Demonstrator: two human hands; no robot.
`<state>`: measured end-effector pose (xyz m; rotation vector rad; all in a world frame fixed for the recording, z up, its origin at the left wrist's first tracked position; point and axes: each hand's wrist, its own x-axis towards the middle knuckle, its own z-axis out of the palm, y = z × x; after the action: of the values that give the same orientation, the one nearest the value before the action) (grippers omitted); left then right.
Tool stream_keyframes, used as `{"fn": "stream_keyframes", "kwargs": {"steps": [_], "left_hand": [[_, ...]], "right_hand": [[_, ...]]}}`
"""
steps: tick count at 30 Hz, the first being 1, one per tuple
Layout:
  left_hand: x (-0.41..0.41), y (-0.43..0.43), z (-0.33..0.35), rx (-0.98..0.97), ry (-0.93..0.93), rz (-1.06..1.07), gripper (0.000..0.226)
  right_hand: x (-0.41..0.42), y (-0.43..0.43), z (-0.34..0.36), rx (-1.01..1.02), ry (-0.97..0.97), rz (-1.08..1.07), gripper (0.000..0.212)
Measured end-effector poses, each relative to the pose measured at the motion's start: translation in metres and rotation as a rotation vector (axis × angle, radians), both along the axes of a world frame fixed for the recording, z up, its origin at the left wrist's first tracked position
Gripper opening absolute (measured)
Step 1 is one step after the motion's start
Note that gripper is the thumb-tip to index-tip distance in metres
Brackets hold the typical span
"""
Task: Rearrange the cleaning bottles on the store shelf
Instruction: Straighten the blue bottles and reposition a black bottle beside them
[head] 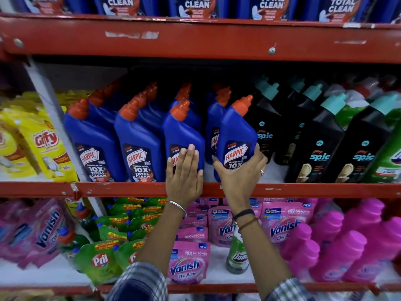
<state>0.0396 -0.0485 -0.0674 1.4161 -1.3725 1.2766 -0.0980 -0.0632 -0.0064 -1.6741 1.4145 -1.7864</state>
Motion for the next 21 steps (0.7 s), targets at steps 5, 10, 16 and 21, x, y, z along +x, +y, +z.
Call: {"fn": "stream_keyframes", "kwargs": {"steps": [5, 10, 16, 21], "left_hand": [[0.001, 0.001, 0.000, 0.004, 0.006, -0.010, 0.057], [0.000, 0.001, 0.000, 0.007, 0.020, -0.025, 0.057], [-0.001, 0.002, 0.001, 0.020, 0.026, -0.023, 0.058], [0.000, 0.001, 0.001, 0.014, 0.017, -0.017, 0.059]], "right_hand": [[0.010, 0.005, -0.007, 0.004, -0.021, -0.001, 0.106], [0.015, 0.007, -0.012, 0.007, 0.012, -0.031, 0.098], [0.010, 0.009, -0.020, -0.019, 0.078, -0.009, 0.101], [-0.028, 0.009, -0.027, -0.084, 0.026, 0.131, 0.077]]}}
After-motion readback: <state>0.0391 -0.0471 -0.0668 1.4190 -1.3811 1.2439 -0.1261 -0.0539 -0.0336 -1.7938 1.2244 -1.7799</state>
